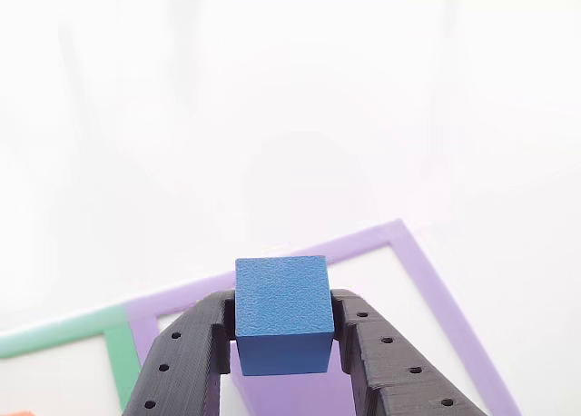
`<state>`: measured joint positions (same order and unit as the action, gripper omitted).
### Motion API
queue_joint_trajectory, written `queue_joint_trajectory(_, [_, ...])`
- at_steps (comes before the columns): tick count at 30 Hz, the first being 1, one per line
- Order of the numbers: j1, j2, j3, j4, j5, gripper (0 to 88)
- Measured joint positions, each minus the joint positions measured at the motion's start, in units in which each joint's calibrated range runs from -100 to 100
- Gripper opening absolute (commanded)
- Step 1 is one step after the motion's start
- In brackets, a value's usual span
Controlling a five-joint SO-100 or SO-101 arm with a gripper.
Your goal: Tower of hanoi
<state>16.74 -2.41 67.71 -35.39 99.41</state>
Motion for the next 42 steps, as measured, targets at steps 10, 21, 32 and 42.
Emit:
queue_joint_trajectory(10, [-2.0,-19.3,-15.8,40.0,0.0,4.9])
queue_joint_trajectory(21, [-10.1,-29.2,-52.8,99.4,-2.8,4.7])
queue_joint_trajectory(32, [-19.3,-30.1,-78.3,129.5,-7.9,5.0])
queue_joint_trajectory(42, [-20.7,-34.5,-66.6,121.3,-0.6,5.3])
